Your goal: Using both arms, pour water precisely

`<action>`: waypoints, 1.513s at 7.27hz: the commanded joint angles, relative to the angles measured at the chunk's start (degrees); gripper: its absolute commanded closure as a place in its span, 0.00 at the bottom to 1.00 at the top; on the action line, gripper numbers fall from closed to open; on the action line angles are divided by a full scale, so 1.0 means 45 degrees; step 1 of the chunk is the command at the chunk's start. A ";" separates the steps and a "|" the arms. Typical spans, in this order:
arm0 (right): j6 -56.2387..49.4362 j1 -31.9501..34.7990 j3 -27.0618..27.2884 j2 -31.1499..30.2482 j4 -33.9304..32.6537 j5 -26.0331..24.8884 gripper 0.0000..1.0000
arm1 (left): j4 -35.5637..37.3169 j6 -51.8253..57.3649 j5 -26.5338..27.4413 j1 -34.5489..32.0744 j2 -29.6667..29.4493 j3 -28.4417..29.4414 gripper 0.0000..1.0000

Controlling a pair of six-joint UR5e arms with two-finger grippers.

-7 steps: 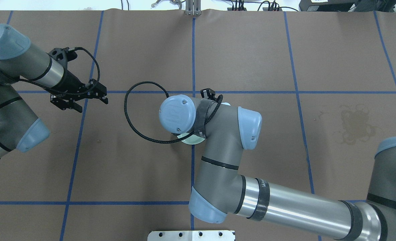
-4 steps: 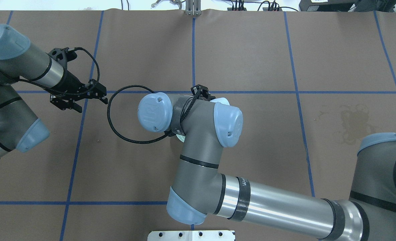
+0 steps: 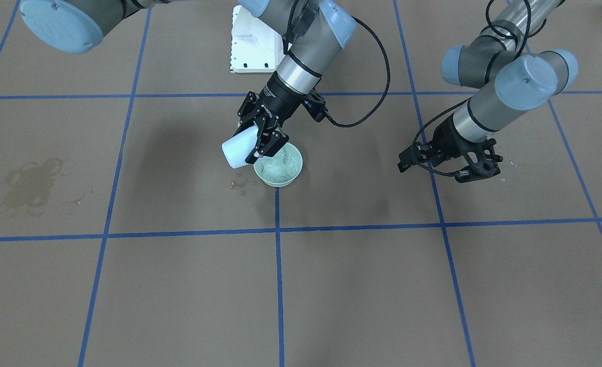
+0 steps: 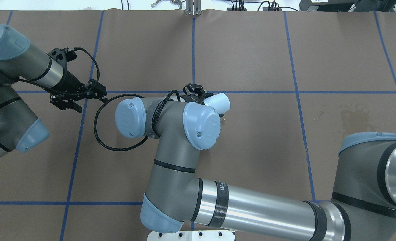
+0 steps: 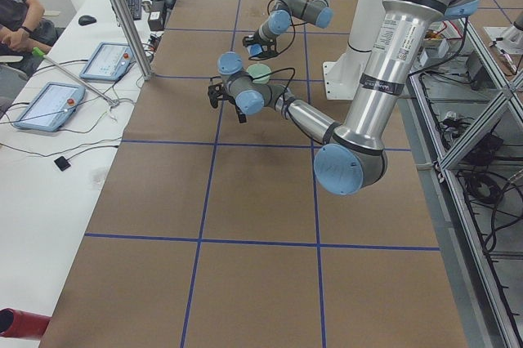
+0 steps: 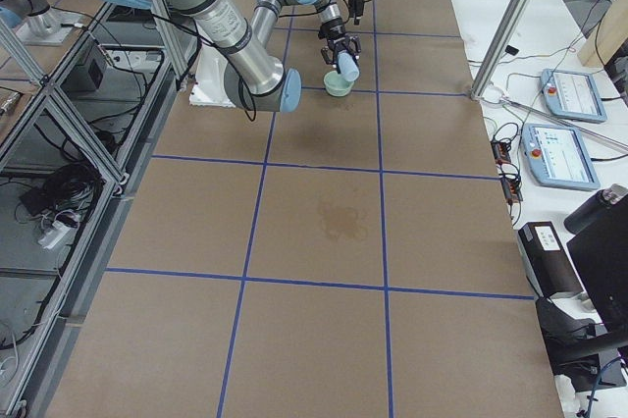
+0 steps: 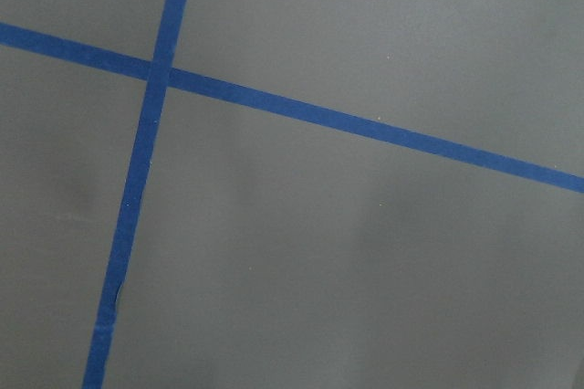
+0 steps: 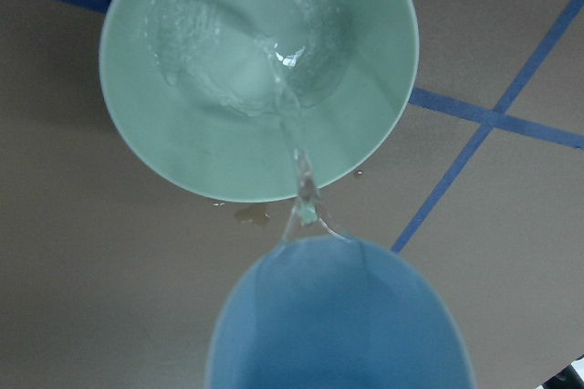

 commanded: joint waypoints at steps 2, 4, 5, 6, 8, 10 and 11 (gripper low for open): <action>-0.0418 -0.0050 -0.0308 0.0132 -0.0268 -0.0284 1.00 | 0.0000 -0.0001 0.0000 0.0000 0.0006 0.0000 0.00; -0.0379 -0.0109 -0.0428 0.0172 -0.0249 -0.0363 1.00 | 0.0000 -0.0001 0.0000 0.0000 0.0006 -0.0020 0.00; -0.0089 -0.0090 -0.0235 0.0211 0.0002 -0.0266 1.00 | 0.0000 -0.0001 0.0000 0.0000 0.0006 -0.0020 0.00; 0.0436 0.0007 0.0077 0.0153 0.0566 -0.0072 1.00 | 0.0000 -0.0001 0.0000 0.0000 0.0006 -0.0020 0.00; 0.3626 0.0415 0.0815 -0.0526 0.1428 0.1018 1.00 | 0.0000 -0.0001 0.0000 0.0000 -0.0013 -0.0020 0.00; 0.6308 0.1197 0.3640 -0.2667 0.2458 0.2776 1.00 | 0.0000 -0.0001 0.0000 0.0000 -0.0033 -0.0078 0.00; 0.8505 0.1219 0.4640 -0.3936 0.3220 0.3072 1.00 | 0.0000 -0.0001 0.0000 0.0000 -0.0033 -0.0097 0.00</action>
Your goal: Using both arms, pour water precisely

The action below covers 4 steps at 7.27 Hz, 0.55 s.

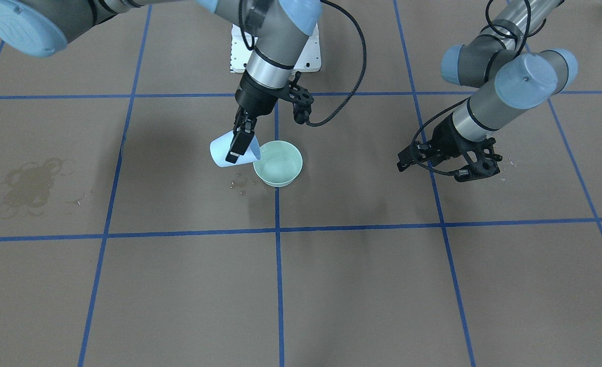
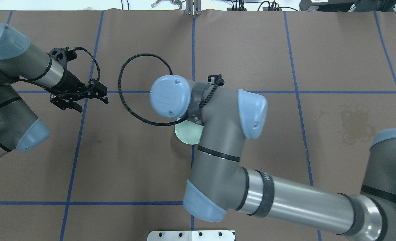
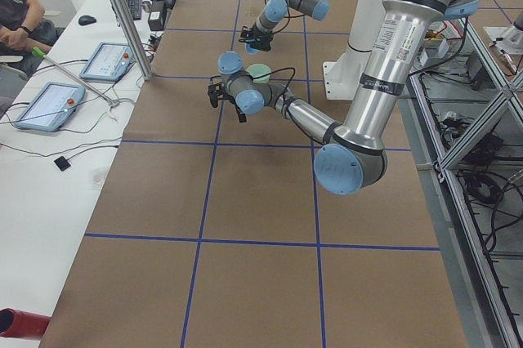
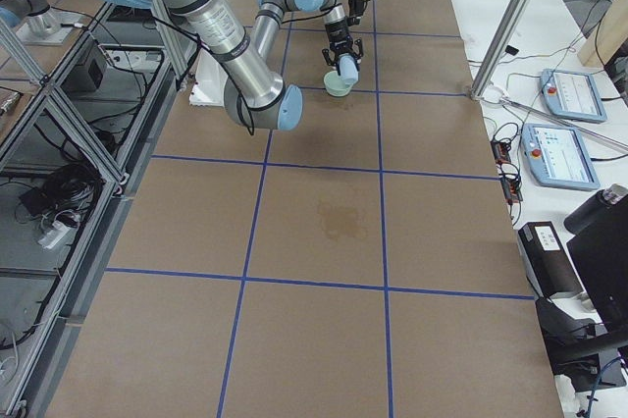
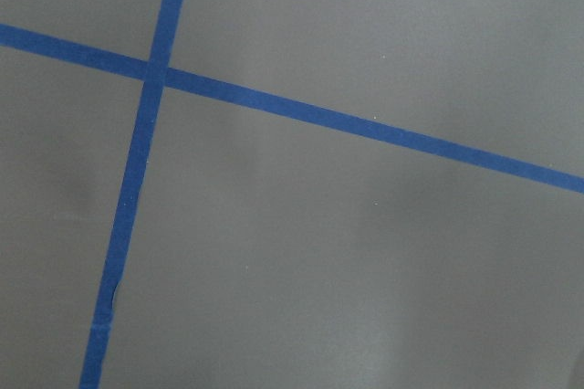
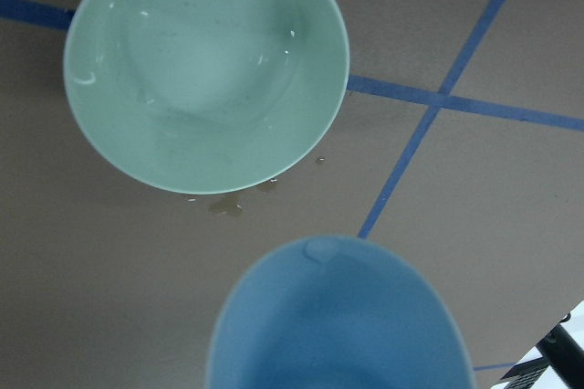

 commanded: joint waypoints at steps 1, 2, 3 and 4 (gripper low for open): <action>0.2846 0.0521 0.2219 -0.2484 0.1966 0.0667 1.00 | 0.0000 0.0000 0.0000 0.0000 -0.0004 -0.0029 0.00; 0.3277 0.1027 0.3349 -0.4100 0.3196 0.0842 1.00 | 0.0000 0.0000 0.0000 0.0000 -0.0004 -0.0048 0.00; 0.3455 0.1767 0.3979 -0.5701 0.4871 0.1830 1.00 | 0.0000 0.0000 0.0000 0.0000 -0.0004 -0.0049 0.00; 0.4694 0.2528 0.3985 -0.6626 0.5738 0.2362 1.00 | 0.0000 -0.0019 0.0000 0.0019 -0.0004 -0.0068 0.00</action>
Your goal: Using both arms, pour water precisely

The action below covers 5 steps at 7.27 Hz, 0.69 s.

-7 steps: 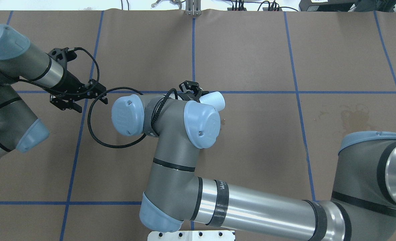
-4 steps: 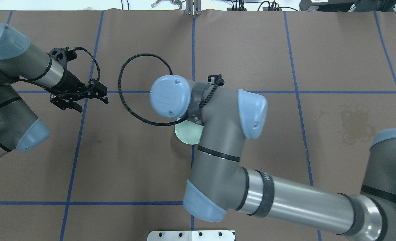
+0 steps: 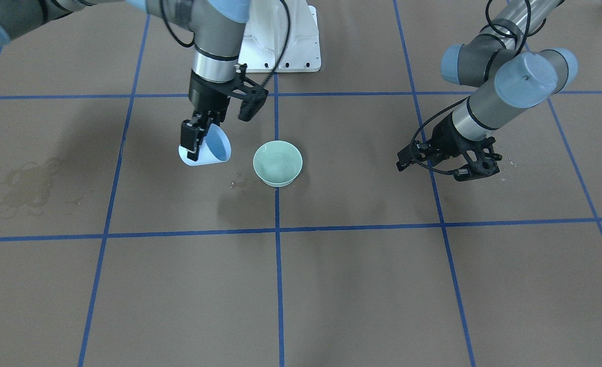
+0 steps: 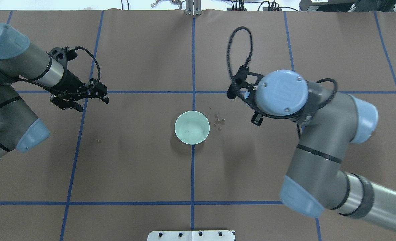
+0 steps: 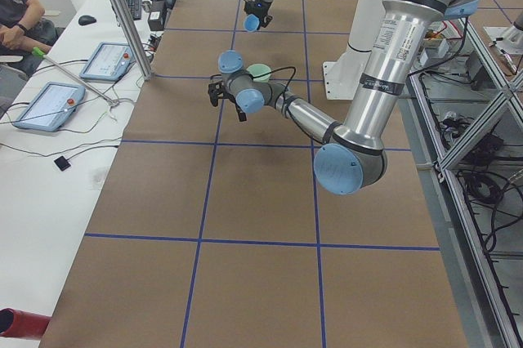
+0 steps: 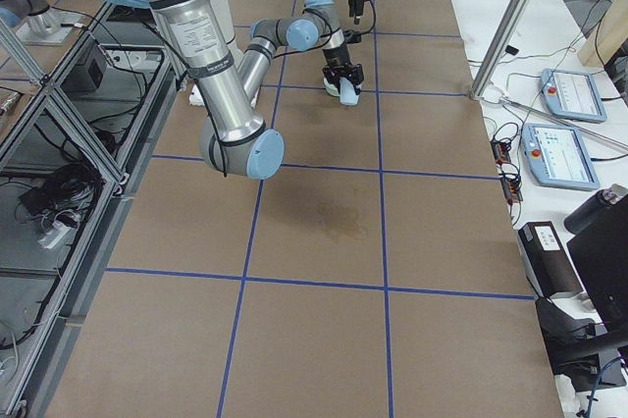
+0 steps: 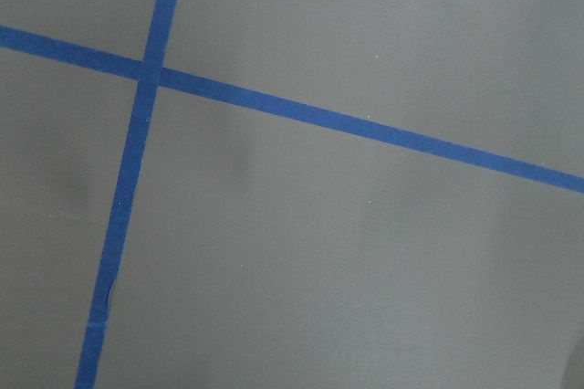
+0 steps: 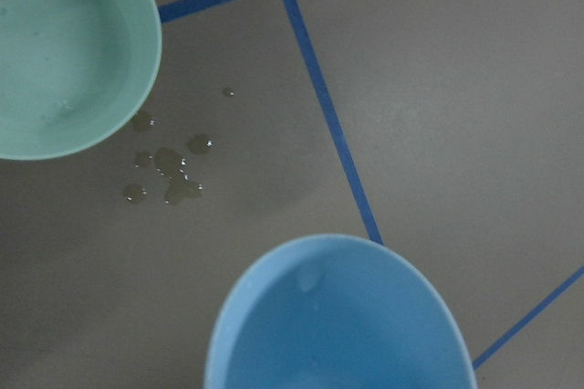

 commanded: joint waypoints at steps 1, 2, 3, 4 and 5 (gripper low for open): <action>0.2505 0.1570 0.0443 -0.2072 0.1573 0.1446 1.00 | 0.0000 -0.0015 0.0000 0.0017 -0.0019 -0.0017 0.00; 0.2538 0.2156 0.0424 -0.2851 0.2387 0.2033 1.00 | 0.0000 -0.0015 0.0000 0.0017 -0.0019 -0.0017 0.00; 0.2616 0.2684 0.0346 -0.4251 0.4271 0.2386 1.00 | 0.0000 -0.0035 0.0000 0.0017 -0.0058 -0.0075 0.00; 0.2636 0.3637 -0.0080 -0.4787 0.5005 0.3318 1.00 | 0.0000 -0.0054 0.0000 0.0017 -0.0078 -0.0095 0.00; 0.2617 0.4381 -0.0045 -0.5237 0.5090 0.4198 1.00 | 0.0000 -0.0112 0.0000 0.0017 -0.0097 -0.0114 0.00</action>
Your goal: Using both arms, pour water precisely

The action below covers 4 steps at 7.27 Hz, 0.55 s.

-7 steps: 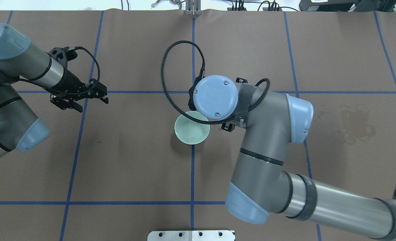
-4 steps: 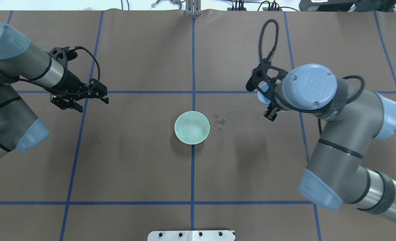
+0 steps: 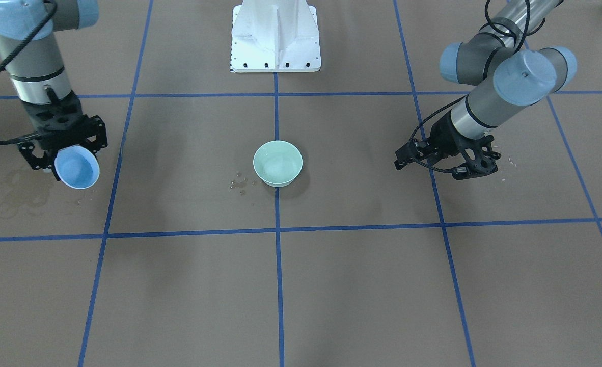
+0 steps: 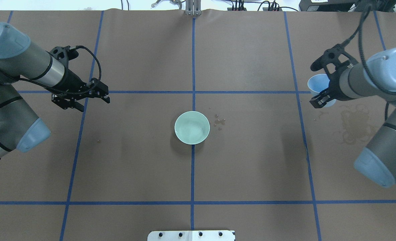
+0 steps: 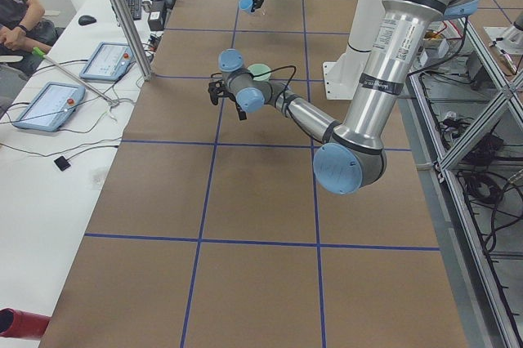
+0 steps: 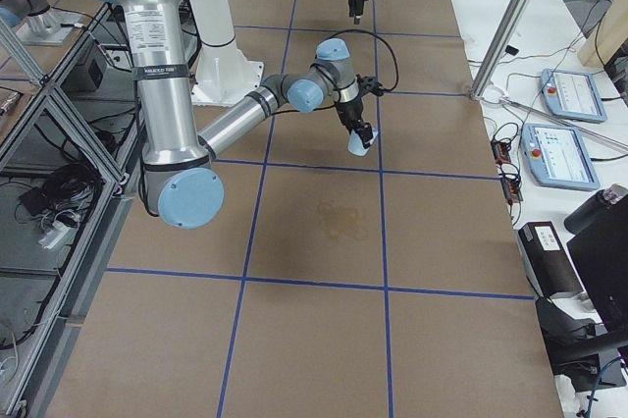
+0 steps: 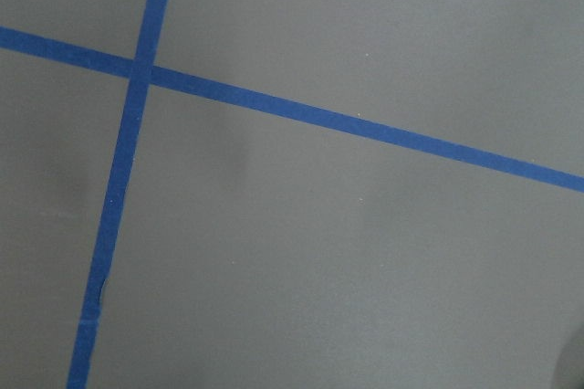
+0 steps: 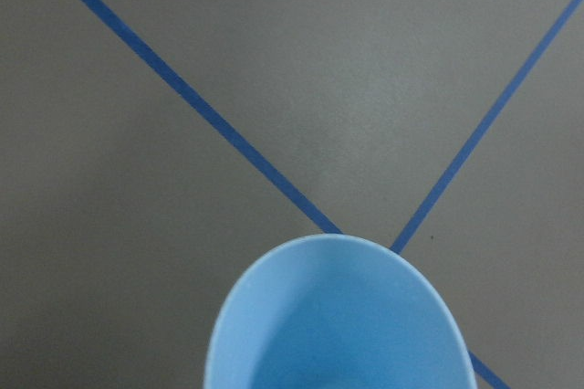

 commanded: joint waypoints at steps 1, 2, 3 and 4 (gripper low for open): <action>0.0161 0.1128 -0.0119 -0.1949 0.2330 0.1069 1.00 | 0.0000 -0.0072 0.0000 0.0000 -0.0025 -0.0163 0.00; 0.1728 0.1148 -0.0757 -0.3218 0.5750 0.1089 1.00 | 0.0000 -0.0092 0.0000 0.0000 -0.0025 -0.0184 0.00; 0.4045 0.1129 -0.2039 -0.3733 0.9265 0.1128 1.00 | 0.0000 -0.0092 0.0000 0.0000 -0.0025 -0.0184 0.00; 0.5692 0.1129 -0.3116 -0.4164 1.1988 0.1070 1.00 | 0.0000 -0.0092 0.0000 0.0000 0.0014 -0.0203 0.00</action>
